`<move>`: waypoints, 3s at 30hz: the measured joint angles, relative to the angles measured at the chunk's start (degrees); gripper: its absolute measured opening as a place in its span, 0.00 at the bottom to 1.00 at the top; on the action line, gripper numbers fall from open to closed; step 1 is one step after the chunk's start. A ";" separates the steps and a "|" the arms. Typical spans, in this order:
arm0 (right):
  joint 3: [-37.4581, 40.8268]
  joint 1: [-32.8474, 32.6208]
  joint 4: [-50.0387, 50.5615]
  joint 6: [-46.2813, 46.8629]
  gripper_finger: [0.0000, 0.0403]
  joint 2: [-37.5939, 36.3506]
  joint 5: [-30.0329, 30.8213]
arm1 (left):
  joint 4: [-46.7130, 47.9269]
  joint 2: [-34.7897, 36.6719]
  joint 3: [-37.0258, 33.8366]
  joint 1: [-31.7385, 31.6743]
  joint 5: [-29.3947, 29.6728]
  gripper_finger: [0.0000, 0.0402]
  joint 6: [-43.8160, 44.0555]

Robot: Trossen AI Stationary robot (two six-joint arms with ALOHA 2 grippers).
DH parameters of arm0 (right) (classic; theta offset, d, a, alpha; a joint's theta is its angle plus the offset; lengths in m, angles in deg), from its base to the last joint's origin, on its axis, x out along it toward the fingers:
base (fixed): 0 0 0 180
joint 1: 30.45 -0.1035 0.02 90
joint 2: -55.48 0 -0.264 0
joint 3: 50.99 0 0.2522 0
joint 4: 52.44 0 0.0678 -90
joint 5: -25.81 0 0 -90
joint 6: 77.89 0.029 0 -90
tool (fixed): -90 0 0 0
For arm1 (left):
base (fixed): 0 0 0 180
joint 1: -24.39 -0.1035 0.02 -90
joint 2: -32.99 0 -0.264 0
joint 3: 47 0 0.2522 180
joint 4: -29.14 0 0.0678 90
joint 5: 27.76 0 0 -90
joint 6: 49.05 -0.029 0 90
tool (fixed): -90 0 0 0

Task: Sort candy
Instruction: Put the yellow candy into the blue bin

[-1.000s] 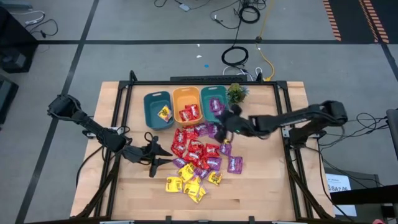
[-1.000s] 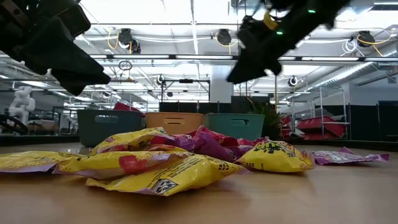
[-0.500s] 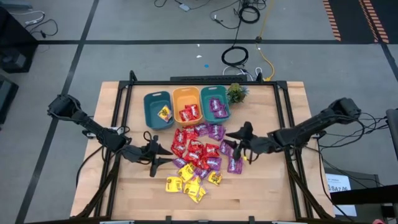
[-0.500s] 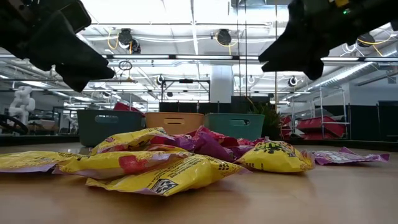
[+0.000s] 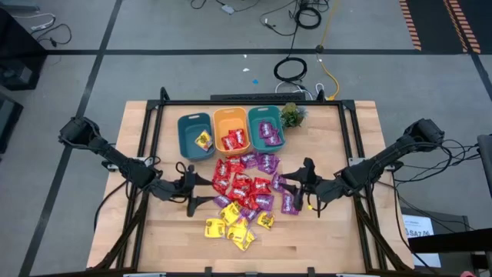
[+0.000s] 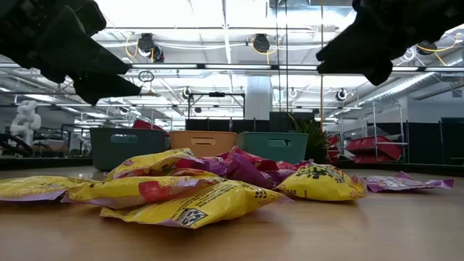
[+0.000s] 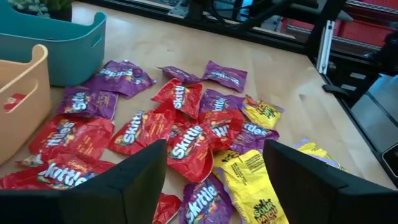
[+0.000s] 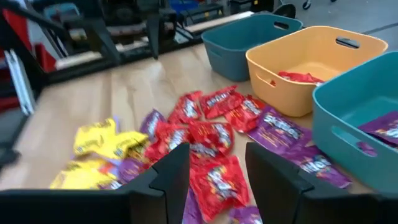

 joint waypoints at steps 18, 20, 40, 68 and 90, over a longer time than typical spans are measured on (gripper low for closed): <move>0.00 0.04 2.89 -0.69 0.36 0.00 -0.23 | 20.13 -11.76 17.70 8.24 1.05 0.69 0.15; 0.00 0.04 2.90 -0.69 0.36 0.00 -0.23 | 20.01 -14.30 19.14 9.24 0.91 0.69 0.30; 0.00 0.04 3.00 -0.71 0.36 0.02 -3.24 | 18.55 -35.73 21.57 15.63 2.46 0.69 35.67; 0.00 0.06 3.00 -1.39 0.36 0.02 -3.02 | 21.44 -35.67 25.40 15.87 -0.34 0.05 21.09; -0.02 1.60 2.94 -2.48 0.36 0.04 -2.72 | 62.09 4.75 26.58 -1.78 14.96 0.05 17.97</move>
